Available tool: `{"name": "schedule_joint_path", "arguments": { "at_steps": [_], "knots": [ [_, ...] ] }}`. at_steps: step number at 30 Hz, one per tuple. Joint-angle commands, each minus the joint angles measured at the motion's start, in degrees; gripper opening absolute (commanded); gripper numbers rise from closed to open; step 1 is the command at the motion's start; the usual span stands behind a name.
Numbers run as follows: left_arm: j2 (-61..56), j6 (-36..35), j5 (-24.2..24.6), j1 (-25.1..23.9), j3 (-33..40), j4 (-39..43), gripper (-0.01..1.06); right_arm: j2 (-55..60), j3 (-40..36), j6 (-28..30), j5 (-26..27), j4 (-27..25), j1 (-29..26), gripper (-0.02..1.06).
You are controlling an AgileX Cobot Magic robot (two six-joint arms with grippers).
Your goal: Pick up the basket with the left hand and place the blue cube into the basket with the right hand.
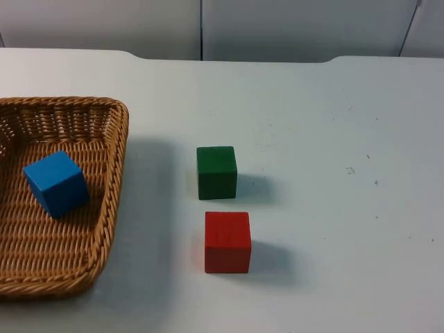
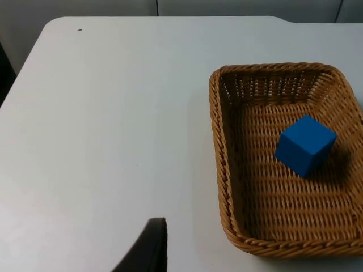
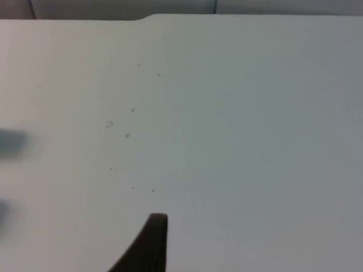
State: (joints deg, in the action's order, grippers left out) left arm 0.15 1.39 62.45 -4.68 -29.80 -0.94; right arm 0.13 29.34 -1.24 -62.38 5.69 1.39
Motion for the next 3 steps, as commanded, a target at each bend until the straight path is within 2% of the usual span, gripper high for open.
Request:
{"name": "schedule_joint_path", "arguments": {
  "at_steps": [1,3],
  "knots": [
    [-0.2,-0.3,-0.6,0.2,0.3,-0.2,1.05,-0.1,-0.3,0.2,0.8,0.0,-1.7,1.05],
    [-0.2,-0.3,-0.6,0.2,0.3,-0.2,1.05,-0.1,-0.3,0.2,0.8,0.0,-2.9,1.05]
  ]
}}
